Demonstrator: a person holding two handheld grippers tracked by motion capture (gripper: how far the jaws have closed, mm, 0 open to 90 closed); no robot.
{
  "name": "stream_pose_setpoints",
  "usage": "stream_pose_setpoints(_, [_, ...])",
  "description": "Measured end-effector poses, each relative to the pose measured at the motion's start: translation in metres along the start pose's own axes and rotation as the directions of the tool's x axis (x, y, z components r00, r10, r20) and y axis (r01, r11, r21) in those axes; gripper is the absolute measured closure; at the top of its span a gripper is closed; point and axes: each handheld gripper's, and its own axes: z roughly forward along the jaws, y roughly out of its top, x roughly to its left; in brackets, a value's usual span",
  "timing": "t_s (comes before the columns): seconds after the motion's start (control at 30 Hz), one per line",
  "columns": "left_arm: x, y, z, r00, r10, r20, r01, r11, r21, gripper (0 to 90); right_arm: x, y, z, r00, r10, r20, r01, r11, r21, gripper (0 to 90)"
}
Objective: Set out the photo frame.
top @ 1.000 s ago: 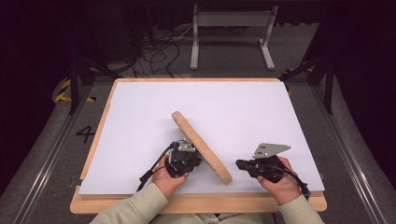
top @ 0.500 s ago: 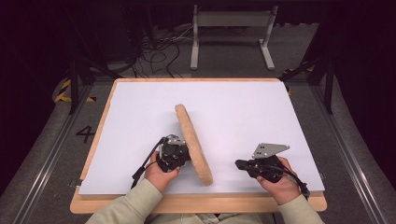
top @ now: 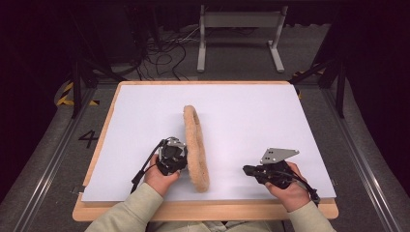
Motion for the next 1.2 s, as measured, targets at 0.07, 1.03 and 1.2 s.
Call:
stream_pose_setpoints(0.07, [0.004, 0.000, -0.001, 1.0000, -0.007, -0.003, 0.007, 1.0000, -0.001, 90.0, 0.000, 0.000, 0.000, 1.0000, 0.000, -0.001, 0.000, 1.000, 0.001, 87.3])
stream_pose_setpoints(1.03, [0.049, 0.003, -0.004, 0.9986, -0.053, 0.009, 0.053, 0.9986, -0.004, 90.0, 0.000, 0.001, 0.004, 1.0000, -0.001, -0.006, 0.001, 1.000, 0.005, 86.7])
stream_pose_setpoints(1.2, [0.049, 0.001, -0.012, 0.9995, -0.027, 0.017, 0.027, 0.9995, -0.016, 83.0, -0.001, 0.001, 0.003, 1.0000, 0.001, -0.008, -0.001, 1.000, 0.001, 86.0])
